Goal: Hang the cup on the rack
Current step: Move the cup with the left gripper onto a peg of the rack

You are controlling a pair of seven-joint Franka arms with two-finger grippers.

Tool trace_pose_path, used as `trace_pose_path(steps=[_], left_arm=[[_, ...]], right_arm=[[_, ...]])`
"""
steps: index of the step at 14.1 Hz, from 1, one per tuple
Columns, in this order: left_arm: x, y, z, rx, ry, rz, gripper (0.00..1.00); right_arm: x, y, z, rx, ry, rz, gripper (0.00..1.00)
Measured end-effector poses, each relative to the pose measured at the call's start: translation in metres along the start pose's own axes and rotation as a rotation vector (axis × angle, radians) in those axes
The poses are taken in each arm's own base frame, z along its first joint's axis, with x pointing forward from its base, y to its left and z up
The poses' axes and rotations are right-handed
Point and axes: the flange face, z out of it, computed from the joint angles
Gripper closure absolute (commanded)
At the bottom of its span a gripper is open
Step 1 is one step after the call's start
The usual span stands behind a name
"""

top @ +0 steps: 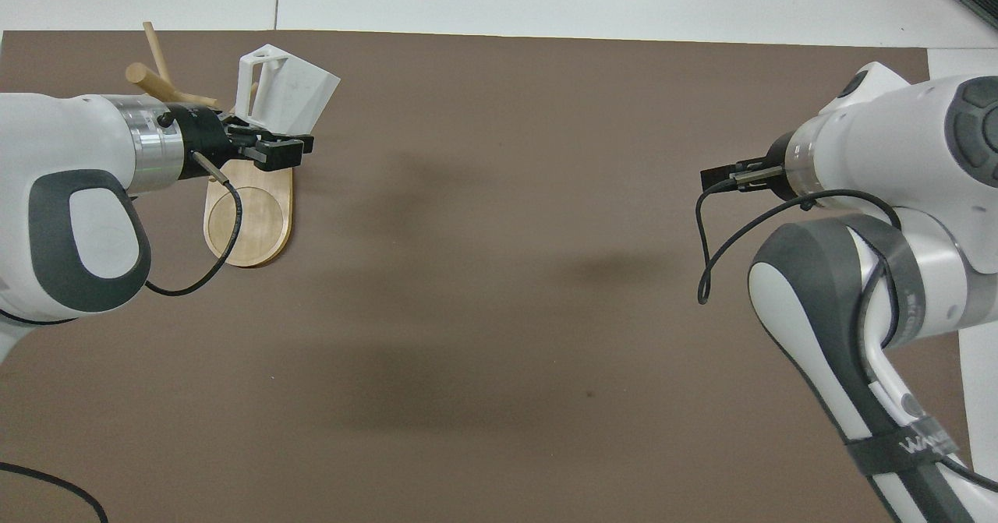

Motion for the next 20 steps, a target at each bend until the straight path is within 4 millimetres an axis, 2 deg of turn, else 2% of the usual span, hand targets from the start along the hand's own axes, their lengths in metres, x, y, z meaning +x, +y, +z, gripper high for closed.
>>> trace_pose_path(steps=[2,7,12,20], left_arm=[[0.000,-0.001,0.001,-0.008,-0.013,-0.028,1.00],[0.001,0.008,-0.001,-0.039,-0.056,-0.110,1.00],[0.015,0.016,0.011,-0.063,-0.068,-0.167,1.00],[0.027,0.024,0.019,-0.088,-0.092,-0.204,1.00]], right_arm=[[0.000,0.007,0.000,-0.003,-0.003,0.010,0.00],[0.000,0.008,0.000,-0.011,-0.002,0.007,0.00],[0.000,0.009,0.000,-0.032,-0.001,-0.005,0.00],[0.000,0.009,0.000,-0.035,0.000,-0.005,0.00]])
